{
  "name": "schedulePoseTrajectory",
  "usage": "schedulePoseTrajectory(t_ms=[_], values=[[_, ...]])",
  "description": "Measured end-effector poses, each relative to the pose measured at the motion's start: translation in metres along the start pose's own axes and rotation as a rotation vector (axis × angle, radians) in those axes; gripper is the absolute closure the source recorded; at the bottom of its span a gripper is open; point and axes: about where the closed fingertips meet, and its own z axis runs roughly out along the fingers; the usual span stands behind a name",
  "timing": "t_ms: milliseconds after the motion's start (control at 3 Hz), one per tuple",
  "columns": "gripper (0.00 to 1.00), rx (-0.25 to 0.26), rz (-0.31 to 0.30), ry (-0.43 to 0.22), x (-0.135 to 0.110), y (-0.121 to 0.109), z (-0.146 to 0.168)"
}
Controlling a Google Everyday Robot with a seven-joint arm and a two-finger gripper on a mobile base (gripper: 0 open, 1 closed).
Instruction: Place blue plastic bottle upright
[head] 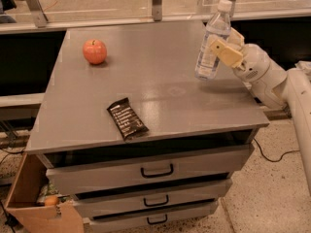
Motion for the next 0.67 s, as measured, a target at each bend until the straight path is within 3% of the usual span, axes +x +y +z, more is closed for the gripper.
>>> schedulePoseTrajectory(t_ms=[333, 667], values=[[1.0, -0.02, 0.021, -0.034, 0.0, 0.006, -0.012], [1.0, -0.052, 0.035, -0.028, -0.006, 0.011, -0.026]])
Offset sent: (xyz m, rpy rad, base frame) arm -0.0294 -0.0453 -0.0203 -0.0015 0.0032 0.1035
